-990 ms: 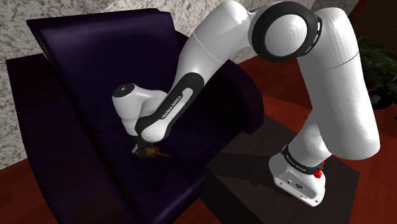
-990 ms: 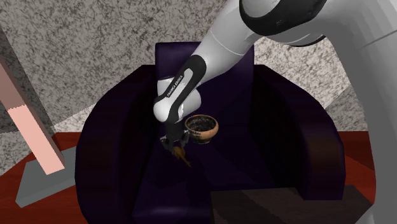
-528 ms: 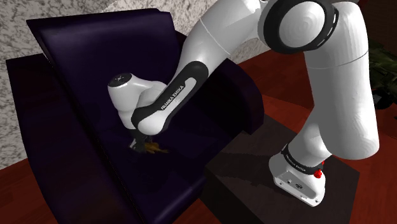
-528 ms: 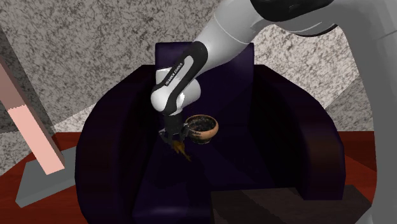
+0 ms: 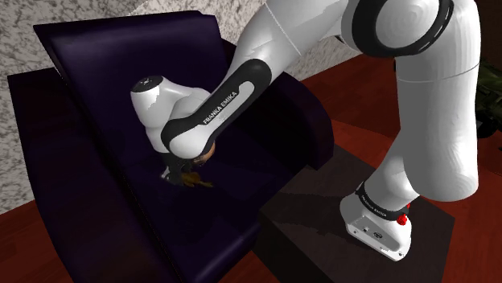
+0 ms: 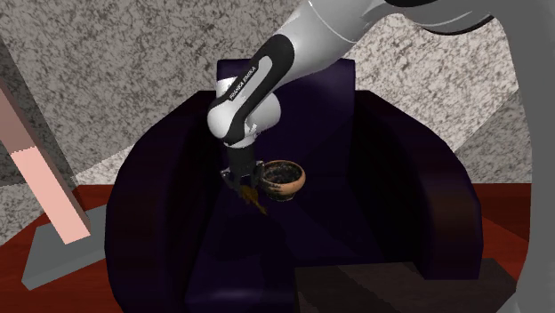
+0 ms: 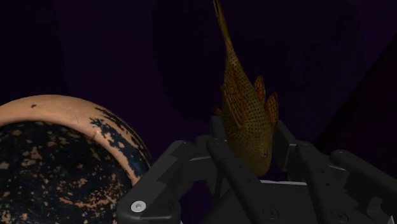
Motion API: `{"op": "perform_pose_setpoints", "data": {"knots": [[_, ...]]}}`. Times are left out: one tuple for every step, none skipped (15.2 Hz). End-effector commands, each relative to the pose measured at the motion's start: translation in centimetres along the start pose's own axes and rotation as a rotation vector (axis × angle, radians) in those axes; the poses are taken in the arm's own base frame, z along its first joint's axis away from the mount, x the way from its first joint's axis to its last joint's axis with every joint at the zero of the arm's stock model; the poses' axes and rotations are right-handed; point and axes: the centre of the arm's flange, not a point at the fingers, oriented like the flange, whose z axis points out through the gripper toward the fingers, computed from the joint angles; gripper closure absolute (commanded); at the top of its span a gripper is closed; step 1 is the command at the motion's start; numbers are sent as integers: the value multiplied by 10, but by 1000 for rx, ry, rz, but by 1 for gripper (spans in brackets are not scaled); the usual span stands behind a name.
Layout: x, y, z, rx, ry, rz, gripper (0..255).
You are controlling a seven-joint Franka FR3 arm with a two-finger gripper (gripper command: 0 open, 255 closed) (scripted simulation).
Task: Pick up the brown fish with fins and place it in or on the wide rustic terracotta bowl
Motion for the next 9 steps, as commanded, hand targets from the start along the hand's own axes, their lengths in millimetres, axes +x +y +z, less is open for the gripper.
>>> {"op": "perform_pose_setpoints", "data": {"knots": [[-1, -1, -10, 0, 0, 0, 255], [-1, -1, -15, 0, 0, 0, 255], [-2, 0, -21, 0, 0, 0, 255], [-2, 0, -26, 0, 0, 0, 255], [-3, 0, -31, 0, 0, 0, 255], [-3, 0, -36, 0, 0, 0, 255], [-4, 0, -42, 0, 0, 0, 255], [-4, 0, -47, 0, 0, 0, 255], [-5, 0, -52, 0, 0, 0, 255]]}}
